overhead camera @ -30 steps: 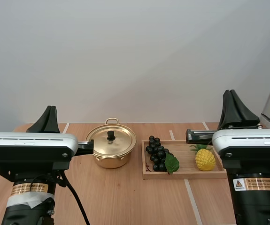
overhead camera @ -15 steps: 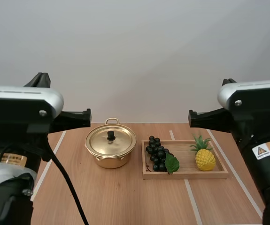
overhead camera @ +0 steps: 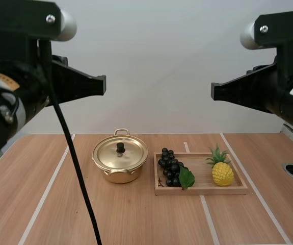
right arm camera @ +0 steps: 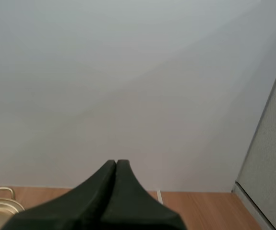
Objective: Open the pot, put the pineapple inside, and close it
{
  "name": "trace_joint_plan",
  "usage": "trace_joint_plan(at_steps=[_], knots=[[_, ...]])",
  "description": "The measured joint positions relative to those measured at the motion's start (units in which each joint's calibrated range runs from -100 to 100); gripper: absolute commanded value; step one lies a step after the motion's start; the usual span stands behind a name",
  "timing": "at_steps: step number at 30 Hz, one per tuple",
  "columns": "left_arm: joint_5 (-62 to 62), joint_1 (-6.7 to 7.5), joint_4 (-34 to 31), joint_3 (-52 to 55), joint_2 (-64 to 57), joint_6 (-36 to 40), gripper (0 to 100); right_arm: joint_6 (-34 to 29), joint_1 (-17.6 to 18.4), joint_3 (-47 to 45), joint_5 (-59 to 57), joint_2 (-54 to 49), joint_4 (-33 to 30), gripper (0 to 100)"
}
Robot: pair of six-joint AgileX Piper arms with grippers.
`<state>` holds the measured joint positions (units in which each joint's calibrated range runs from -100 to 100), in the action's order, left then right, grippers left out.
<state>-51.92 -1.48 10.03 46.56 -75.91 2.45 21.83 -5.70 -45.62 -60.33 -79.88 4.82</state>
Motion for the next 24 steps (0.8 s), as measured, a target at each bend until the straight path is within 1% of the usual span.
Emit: trace_joint_plan(at_steps=[5, 11, 15, 20, 24], knots=[[-11.4, 0.00, 0.0, -7.2, 7.7, 0.0, 0, -0.3, -0.1, 8.0, -18.7, 9.9, -2.6, 0], [-26.1, 0.00, 0.0, -13.7, 16.5, -3.3, 0, -1.6, -0.1, 15.2, -34.1, 18.9, -3.6, 0], [-31.1, 0.00, 0.0, -16.1, 21.8, -5.5, 0, -1.8, -0.1, 16.7, -37.3, 22.7, -4.2, 0], [-31.6, 0.00, 0.5, -16.3, 27.0, -8.8, 0, -1.8, -0.1, 17.1, -37.8, 26.3, -5.5, 0], [-32.0, 0.00, 0.8, -16.3, 31.7, -12.1, 0, -1.9, -0.1, 17.1, -38.2, 31.5, -5.7, 0]])
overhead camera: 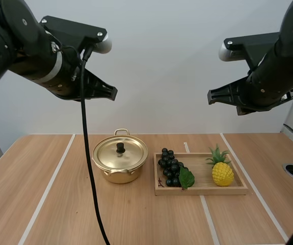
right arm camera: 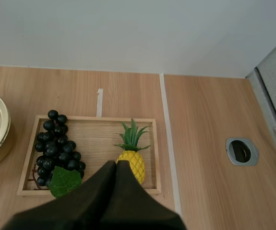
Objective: Open the pot, put the pineapple inside, and close it
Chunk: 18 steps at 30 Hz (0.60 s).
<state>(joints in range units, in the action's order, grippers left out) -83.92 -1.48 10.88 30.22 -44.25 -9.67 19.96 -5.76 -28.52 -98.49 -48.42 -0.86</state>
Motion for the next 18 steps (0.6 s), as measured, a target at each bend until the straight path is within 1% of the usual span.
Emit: trace_joint_plan(at_steps=[7, 11, 18], knots=[[-0.2, 0.00, 2.5, 0.0, 7.2, -4.9, 0, -0.1, 0.0, 0.0, -0.1, 8.2, 0.0, 0], [0.0, 0.00, 2.9, 0.0, 11.0, -5.6, 0, -0.1, 0.0, 0.0, -0.1, 12.0, 0.0, 0], [0.2, 0.00, 6.3, 0.0, 18.2, -6.2, 0, -0.1, 0.0, 0.0, 3.0, 16.1, 0.0, 0]])
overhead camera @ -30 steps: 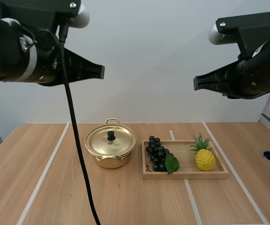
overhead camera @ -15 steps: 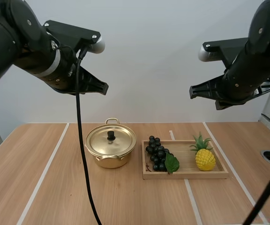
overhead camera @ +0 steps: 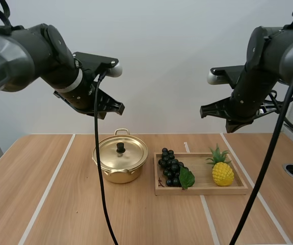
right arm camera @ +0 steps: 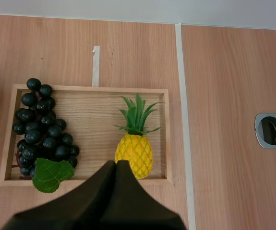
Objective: Open the pot, put the pineapple inside, and close it
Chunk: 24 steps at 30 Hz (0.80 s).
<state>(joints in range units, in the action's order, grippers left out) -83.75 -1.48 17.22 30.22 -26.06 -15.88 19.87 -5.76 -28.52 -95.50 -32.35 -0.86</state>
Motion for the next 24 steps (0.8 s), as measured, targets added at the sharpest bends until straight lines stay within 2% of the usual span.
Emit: trace_joint_plan(at_steps=[7, 8, 10, 12, 17, 18, 20, 24], knots=[[0.0, 0.00, 2.0, 0.0, 7.5, -4.9, 0, 0.0, 0.0, 0.0, 2.3, 1.9, -1.9, 0], [0.0, 0.00, 2.1, 0.0, 8.4, -5.3, 3, 0.0, 0.0, 0.0, 2.5, 2.2, -2.1, 0], [0.0, 0.00, 2.7, 0.0, 10.3, -6.2, 13, 0.0, 0.0, 0.0, 3.0, 2.6, -2.1, 0], [0.2, 0.00, 3.8, 0.0, 11.8, -7.3, 29, 0.0, 0.0, 0.0, 2.9, 3.2, -2.2, 0], [0.4, 0.00, 7.8, 0.0, 14.6, -10.6, 85, 0.0, 0.0, 0.0, 3.1, 4.5, -2.3, 0], [0.6, 0.00, 8.5, 0.0, 14.9, -11.6, 92, 0.2, 0.0, -0.1, 3.1, 4.6, -2.3, 0], [1.2, 0.00, 9.5, 0.0, 15.5, -13.4, 100, 0.6, 0.0, -0.1, 3.1, 4.7, -2.4, 0], [2.7, 0.00, 10.1, 0.0, 16.8, -15.5, 99, 0.7, 0.0, -0.3, 3.1, 5.1, -2.4, 0]])
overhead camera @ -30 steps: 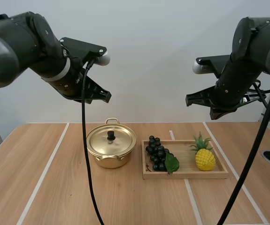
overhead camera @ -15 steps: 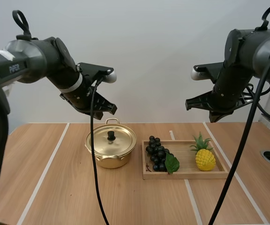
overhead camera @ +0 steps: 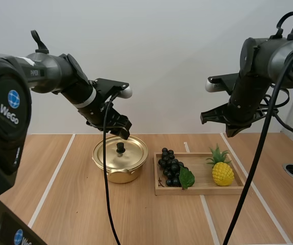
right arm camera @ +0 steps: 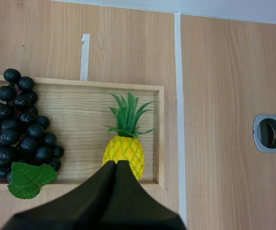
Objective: Open the pot, put the pineapple inside, and close it
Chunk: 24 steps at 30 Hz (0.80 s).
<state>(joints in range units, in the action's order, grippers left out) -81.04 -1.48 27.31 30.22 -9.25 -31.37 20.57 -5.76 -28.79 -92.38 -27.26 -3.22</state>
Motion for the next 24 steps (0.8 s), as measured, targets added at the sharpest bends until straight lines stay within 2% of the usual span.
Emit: trace_joint_plan(at_steps=[4, 9, 18, 24], knots=[[1.6, 0.26, 0.1, 0.0, 1.8, -0.7, 99, 0.3, 0.0, 0.0, 0.5, 0.1, 0.0, 0], [4.4, 2.29, -1.3, 0.0, 4.2, -1.0, 99, 0.4, 0.0, 0.0, 1.0, 0.1, 0.0, 0], [10.8, 5.81, -12.3, 0.0, 5.5, 4.8, 99, 0.6, 0.0, 0.0, 1.0, 0.1, 0.1, 0], [12.7, 6.61, -14.9, 0.0, 5.6, 6.8, 99, 1.5, 0.0, 0.0, 1.0, 0.1, 2.1, 0]])
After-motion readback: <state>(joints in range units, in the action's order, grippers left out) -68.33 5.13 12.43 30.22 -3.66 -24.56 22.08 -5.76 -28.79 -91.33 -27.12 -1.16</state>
